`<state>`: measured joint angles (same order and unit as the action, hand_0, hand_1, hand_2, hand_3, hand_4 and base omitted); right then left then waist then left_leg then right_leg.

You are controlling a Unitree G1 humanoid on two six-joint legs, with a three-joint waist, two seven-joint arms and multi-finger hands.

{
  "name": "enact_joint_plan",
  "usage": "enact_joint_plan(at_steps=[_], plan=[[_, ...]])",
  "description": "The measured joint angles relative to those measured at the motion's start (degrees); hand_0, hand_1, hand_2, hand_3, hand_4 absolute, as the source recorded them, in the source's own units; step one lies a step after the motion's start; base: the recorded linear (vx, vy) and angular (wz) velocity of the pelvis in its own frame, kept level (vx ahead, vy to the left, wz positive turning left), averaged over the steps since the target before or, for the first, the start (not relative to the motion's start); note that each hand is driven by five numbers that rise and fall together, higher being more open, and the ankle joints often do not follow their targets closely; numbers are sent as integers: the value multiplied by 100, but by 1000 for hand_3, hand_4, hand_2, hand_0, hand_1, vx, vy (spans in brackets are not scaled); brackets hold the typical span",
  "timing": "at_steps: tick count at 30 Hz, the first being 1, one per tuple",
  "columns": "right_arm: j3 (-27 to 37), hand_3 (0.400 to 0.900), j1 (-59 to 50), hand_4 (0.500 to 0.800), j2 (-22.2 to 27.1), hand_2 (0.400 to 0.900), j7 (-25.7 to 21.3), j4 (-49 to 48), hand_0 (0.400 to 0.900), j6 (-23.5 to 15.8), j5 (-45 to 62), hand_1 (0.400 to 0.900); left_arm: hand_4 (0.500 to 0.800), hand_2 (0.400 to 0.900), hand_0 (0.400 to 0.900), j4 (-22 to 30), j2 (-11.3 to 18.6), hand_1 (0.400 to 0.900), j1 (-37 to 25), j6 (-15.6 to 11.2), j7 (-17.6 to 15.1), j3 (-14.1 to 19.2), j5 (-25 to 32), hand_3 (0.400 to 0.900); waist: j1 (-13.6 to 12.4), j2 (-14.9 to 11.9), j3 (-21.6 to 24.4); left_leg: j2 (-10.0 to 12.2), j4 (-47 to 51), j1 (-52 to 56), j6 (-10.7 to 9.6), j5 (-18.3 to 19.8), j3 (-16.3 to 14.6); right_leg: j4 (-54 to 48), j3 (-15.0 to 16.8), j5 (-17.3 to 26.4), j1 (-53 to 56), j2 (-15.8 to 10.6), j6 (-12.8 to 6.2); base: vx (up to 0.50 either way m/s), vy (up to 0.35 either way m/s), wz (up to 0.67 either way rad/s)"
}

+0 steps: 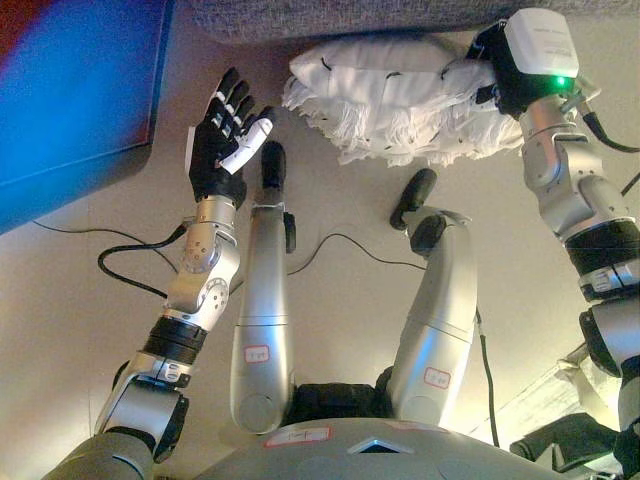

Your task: Pick up the pillow and put it on the sofa.

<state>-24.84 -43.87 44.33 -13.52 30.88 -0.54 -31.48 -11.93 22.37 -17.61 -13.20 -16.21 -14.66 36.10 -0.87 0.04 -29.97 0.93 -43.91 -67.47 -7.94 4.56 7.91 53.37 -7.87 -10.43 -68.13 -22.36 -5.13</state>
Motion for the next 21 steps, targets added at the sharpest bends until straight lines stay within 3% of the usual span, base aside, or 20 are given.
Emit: enact_joint_plan(at_steps=[5,10,21], plan=[[66,400,418,500,-74,400,-1,-288,400,-7,-11,400,800,900,900,-611,-21,900,21,69,-109,30,-293,900,1,-7,-1,60,405,754,74,-57,-122,-571,-52,155,775,80,-96,35,15,-13],[91,400,927,500,-85,400,-1,-586,400,-12,-85,400,800,900,900,-1275,-232,900,53,142,-128,82,-560,900,80,-55,5,99,892,1972,125,-46,-213,-1258,-158,279,2092,172,-220,88,-4,-5],[571,400,1957,500,-125,400,37,-1555,400,-205,-97,400,800,900,900,-1525,-249,900,335,321,16,299,-948,900,214,-311,26,296,1504,3808,167,33,-197,-2092,-379,347,4086,373,-258,99,-7,-3]])
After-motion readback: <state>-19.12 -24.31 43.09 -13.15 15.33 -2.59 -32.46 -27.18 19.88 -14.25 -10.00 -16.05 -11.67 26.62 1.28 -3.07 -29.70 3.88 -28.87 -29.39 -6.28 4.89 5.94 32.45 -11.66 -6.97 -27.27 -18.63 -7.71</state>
